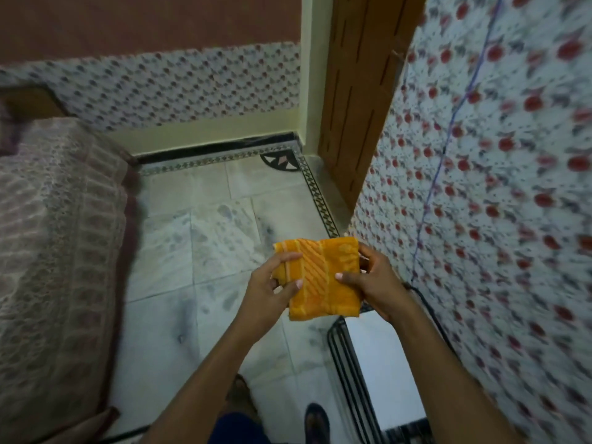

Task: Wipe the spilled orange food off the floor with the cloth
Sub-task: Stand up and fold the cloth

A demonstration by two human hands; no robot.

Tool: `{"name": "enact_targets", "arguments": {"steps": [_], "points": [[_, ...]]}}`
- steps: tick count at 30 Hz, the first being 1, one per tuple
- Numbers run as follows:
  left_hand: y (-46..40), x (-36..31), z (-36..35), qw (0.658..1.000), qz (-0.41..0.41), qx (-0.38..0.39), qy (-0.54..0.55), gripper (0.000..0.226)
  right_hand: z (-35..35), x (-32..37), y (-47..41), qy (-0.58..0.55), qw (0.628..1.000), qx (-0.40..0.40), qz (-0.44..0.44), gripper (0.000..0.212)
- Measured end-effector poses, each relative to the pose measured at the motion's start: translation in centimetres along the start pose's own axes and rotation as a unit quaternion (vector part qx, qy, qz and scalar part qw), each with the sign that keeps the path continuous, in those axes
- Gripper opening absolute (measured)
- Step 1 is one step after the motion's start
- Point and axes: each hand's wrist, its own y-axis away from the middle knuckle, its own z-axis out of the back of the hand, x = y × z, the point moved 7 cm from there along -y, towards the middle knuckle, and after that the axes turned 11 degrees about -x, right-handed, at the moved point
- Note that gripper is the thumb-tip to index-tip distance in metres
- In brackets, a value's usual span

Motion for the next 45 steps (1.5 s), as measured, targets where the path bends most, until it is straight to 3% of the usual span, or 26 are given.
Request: {"name": "enact_targets", "arguments": {"steps": [8,16,32,36,39,42,43,45], "points": [[3.5,6.0,-8.9,0.998,0.021,0.038,-0.046,0.062,8.4,-6.7,1.8,0.099,0.992,-0.078,-0.002,0.06],[3.3,17.5,-16.9,0.99,0.107,0.078,-0.038,0.065,14.9,-17.3,-1.8,0.188,0.968,-0.164,-0.038,0.06],[-1.2,48.8,-33.2,0.974,0.17,0.04,-0.143,0.057,22.2,-47.3,-18.2,0.298,0.933,-0.151,-0.132,0.046],[-2.9,54.1,-35.2,0.959,0.185,0.043,-0.211,0.049,22.5,-52.4,-21.4,0.324,0.926,-0.149,-0.127,0.037],[-2.7,56.7,-36.4,0.932,0.188,0.081,-0.299,0.064,22.7,-55.4,-22.3,0.378,0.903,-0.171,-0.115,0.041],[-2.5,55.6,-36.8,0.875,0.085,0.065,-0.472,0.063,22.0,-55.8,-21.5,0.493,0.846,-0.203,-0.022,0.056],[-2.3,55.3,-37.3,0.858,0.05,0.083,-0.505,0.064,21.5,-55.5,-21.1,0.511,0.835,-0.203,0.008,0.051],[-2.3,55.4,-37.9,0.855,0.03,0.13,-0.501,0.064,20.6,-55.8,-20.7,0.537,0.825,-0.171,0.029,0.036]]}}
